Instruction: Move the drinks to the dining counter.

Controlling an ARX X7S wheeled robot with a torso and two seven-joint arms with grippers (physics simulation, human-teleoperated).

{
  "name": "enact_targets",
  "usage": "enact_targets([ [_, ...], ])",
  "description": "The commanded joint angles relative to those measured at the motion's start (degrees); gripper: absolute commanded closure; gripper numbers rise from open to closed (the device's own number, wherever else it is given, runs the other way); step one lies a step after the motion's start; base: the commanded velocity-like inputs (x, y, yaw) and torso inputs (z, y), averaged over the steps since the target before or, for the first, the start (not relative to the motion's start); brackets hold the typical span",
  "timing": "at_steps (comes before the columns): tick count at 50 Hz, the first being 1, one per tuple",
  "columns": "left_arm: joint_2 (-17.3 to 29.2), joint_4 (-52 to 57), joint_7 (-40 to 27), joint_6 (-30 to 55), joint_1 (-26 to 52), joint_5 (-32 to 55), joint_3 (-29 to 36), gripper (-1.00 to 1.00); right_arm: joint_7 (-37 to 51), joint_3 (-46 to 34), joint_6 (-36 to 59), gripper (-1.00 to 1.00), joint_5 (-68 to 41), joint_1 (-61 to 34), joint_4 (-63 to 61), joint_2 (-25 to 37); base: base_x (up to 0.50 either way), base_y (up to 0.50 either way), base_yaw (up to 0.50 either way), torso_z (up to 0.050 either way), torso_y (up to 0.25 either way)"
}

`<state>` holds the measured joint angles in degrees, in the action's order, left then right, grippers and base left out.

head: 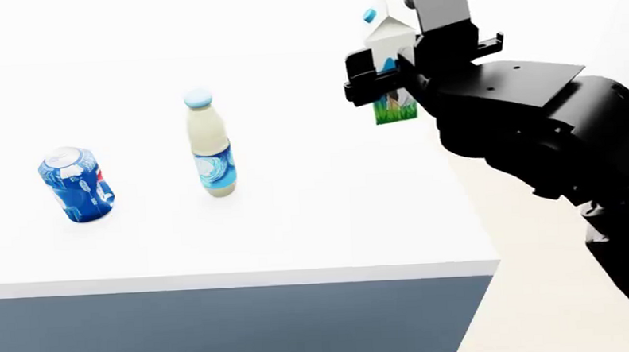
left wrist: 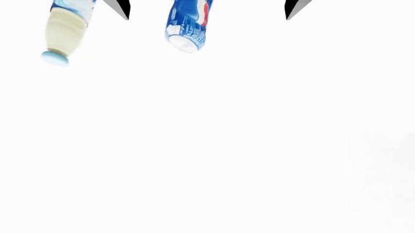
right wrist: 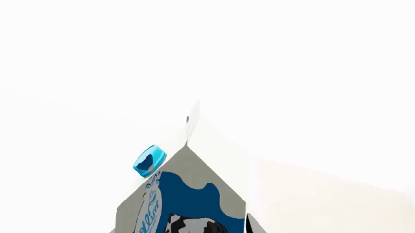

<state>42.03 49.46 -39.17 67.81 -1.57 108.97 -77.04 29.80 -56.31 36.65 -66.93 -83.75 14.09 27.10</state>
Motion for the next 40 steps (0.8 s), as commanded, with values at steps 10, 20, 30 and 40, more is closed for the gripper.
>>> enact_targets([
  [10,-0.36,-0.2,0.36,0.23,0.02,-1.22,0.87,-1.0,-5.0,2.3,-10.04,1.0,4.48,4.45,6.82,-3.27,0.0,0.0,0.0,0.001,0.0],
  [20,-0.83,-0.15,0.88,0.47,0.11,-2.03,1.21,-1.0,-4.97,3.77,-11.9,1.0,2.67,7.58,4.98,-2.65,0.0,0.0,0.0,0.0,0.001],
  [30,-1.45,0.09,1.35,0.71,0.2,-2.92,1.76,-1.0,-5.09,2.95,-11.21,1.0,2.3,8.59,2.33,-2.75,0.0,0.0,0.0,0.0,0.0],
  [40,-1.52,-0.13,2.13,0.91,0.12,-3.49,1.63,-1.0,-5.33,2.03,-10.37,1.0,2.43,8.65,1.68,-3.39,0.0,0.0,0.0,0.0,0.001],
])
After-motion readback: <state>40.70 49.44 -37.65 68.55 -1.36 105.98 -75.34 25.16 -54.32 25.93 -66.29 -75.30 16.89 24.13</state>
